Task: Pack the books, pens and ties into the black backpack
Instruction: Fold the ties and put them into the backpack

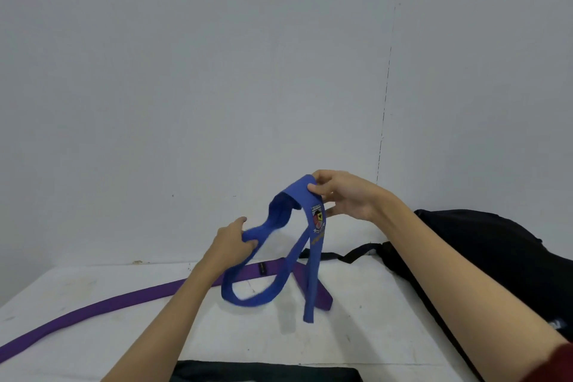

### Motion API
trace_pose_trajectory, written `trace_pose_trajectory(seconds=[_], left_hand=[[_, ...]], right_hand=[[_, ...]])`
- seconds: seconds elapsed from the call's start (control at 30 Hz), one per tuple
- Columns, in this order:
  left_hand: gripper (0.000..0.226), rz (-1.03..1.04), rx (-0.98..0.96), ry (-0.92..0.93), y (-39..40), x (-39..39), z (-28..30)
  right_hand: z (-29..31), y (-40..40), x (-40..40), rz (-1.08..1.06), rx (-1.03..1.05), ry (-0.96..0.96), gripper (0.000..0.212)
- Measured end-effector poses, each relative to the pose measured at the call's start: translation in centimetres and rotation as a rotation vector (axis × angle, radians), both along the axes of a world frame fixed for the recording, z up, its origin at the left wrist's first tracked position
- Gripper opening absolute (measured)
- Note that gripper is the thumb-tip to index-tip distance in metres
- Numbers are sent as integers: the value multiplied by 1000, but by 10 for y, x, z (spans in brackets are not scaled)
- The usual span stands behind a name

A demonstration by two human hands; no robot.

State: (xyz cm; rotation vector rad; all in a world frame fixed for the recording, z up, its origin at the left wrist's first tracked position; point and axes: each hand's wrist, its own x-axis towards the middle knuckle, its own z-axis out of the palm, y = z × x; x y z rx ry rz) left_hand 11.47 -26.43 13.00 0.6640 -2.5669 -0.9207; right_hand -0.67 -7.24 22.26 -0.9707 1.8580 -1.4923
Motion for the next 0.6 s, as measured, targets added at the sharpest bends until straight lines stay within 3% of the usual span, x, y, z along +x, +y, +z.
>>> trace_pose_trajectory(seconds=[0.07, 0.2, 0.3, 0.43, 0.5, 0.6], left_hand=[[62, -87, 54, 130, 15, -1, 1], [76, -393, 347, 409, 46, -6, 26], [69, -396, 550, 519, 50, -11, 40], [56, -485, 829, 487, 48, -9, 50], [56, -538, 805, 412, 49, -8, 50], [54, -456, 568, 402, 56, -12, 45]], right_hand=[[4, -5, 4, -42, 52, 99, 12], [6, -13, 10, -27, 46, 78, 7], [8, -11, 12, -5, 81, 79, 5], [9, -4, 8, 1, 93, 97, 10], [8, -1, 6, -4, 73, 70, 17], [1, -1, 6, -6, 38, -24, 22]])
